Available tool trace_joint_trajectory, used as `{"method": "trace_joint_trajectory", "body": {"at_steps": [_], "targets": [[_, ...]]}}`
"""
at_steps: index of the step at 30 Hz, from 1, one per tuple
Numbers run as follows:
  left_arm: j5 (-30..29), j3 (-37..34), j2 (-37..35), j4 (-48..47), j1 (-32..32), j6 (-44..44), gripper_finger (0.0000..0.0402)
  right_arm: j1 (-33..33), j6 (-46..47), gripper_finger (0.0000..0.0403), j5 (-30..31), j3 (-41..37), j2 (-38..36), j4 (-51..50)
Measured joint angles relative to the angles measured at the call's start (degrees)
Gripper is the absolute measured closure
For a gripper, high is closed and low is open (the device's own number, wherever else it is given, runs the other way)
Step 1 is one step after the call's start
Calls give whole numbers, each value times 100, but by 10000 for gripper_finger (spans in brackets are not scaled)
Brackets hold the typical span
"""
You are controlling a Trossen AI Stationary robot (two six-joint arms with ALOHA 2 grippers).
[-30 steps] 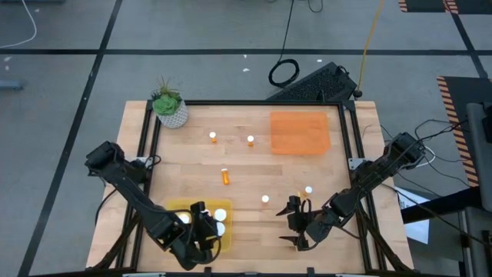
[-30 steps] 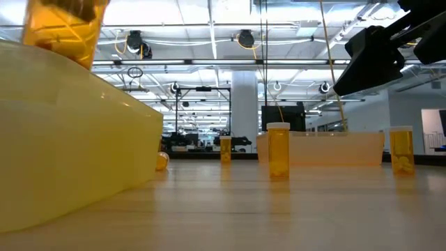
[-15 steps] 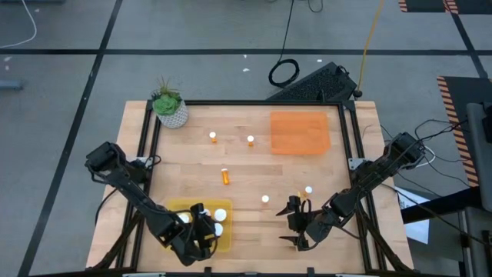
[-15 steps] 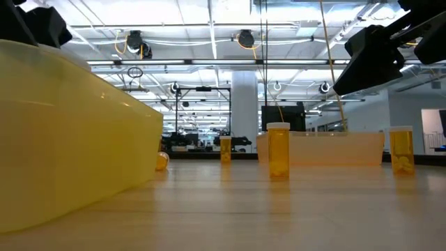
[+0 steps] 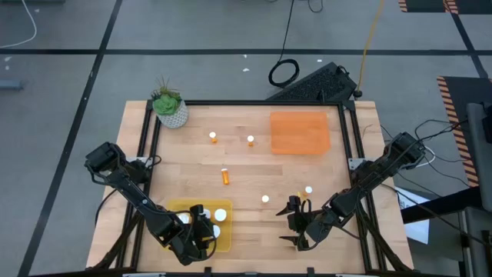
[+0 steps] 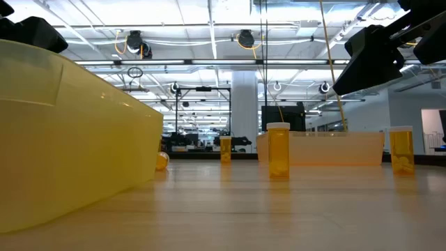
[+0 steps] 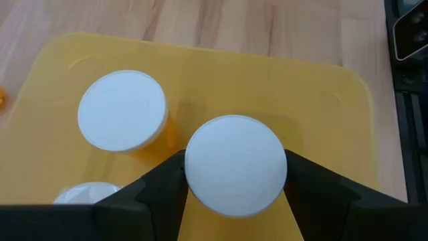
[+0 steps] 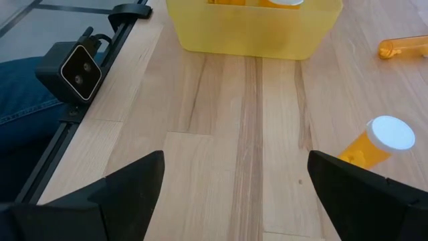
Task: Pick and place medicine bottles into bin by pill shape (circle, oval)
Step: Put the large pill bottle into the yellow bin, then put the small pill bottle into the orange bin
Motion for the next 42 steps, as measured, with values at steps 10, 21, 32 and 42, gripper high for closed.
{"method": "trace_joint_trajectory", "body": {"at_steps": [10,21,32,42], "targets": [[0,0,0,-20,-51,13,173,0,0,42,0,0,0,-2],[13,0,0,-33,-70,-11,165,0,0,42,-14,0,0,-2],[312,7,-27,-37,-70,8,94,-2,0,42,-20,-2,-14,-6],[296,192,-678,-139,19,804,89,-192,-104,42,-20,-4,-103,-46]]}}
